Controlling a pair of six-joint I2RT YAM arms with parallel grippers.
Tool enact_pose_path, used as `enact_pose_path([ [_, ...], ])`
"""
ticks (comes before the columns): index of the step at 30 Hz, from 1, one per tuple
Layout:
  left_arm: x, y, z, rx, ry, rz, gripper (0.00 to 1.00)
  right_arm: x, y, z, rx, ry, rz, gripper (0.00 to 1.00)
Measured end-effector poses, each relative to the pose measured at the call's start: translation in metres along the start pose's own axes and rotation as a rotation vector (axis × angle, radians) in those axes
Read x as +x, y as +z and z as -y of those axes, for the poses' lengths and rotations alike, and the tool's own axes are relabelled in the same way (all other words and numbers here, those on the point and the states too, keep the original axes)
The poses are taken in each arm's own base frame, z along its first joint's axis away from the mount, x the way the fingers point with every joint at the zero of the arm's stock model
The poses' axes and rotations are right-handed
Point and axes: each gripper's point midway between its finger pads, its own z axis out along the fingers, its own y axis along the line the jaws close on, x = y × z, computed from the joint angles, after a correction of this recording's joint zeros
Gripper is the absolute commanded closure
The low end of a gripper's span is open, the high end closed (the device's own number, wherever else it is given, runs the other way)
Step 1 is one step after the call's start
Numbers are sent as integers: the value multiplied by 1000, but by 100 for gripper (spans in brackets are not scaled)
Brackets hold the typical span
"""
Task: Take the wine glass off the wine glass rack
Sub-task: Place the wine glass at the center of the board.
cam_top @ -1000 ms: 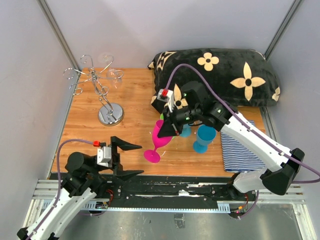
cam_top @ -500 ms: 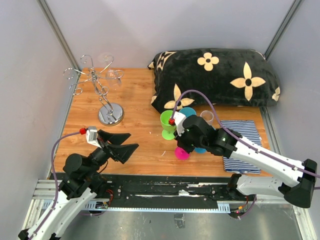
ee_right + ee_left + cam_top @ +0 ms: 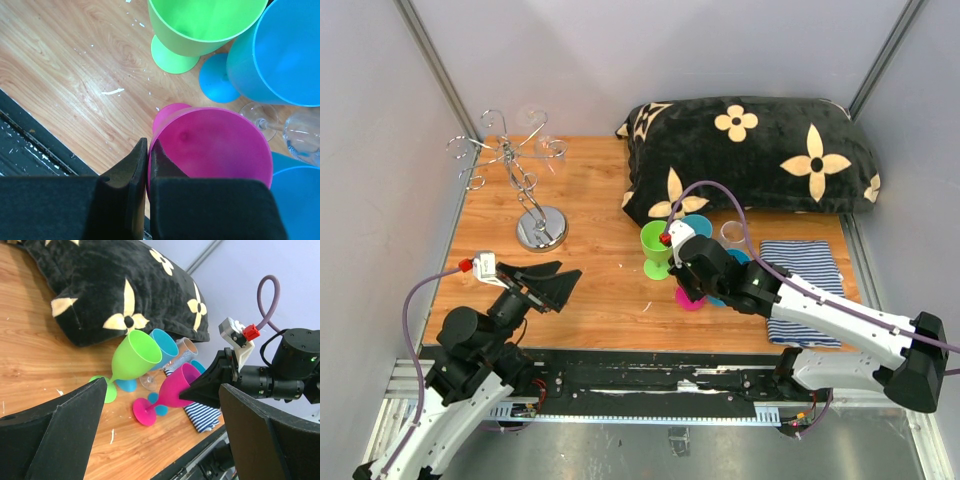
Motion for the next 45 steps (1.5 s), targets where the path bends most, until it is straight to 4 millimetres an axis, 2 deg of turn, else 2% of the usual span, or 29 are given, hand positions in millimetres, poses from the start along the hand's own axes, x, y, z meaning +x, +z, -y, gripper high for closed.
enact_pose_path([
  [8,5,-1,-10,-49,-11,-16,0,1,10,6,54,10,-9,86],
  [10,5,-1,-12,-61,-14,-16,0,1,11,8,63,10,-11,79],
  [20,4,-1,-16,-80,-19,-7,0,-3,7,11,81,7,-7,78],
  [26,7,-2,-21,-105,-16,-14,0,-31,-7,12,75,9,67,77],
  [27,8,-1,-22,-110,-16,-18,0,-36,-11,13,75,9,83,75],
  [29,9,-1,-24,-118,-14,-25,0,-49,-19,14,73,12,121,60],
  [31,11,-1,-25,-124,-13,-32,0,-61,-27,15,71,10,157,52],
  [35,12,-1,-28,-136,-13,-35,0,-80,-38,18,77,23,216,29],
  [37,12,-1,-31,-152,-18,-30,0,-88,-41,21,83,31,242,21],
  [40,12,-2,-39,-197,-45,-19,0,-103,-45,25,91,47,292,17],
  [45,14,-3,-49,-255,-94,-14,0,-144,-44,32,89,87,376,14],
])
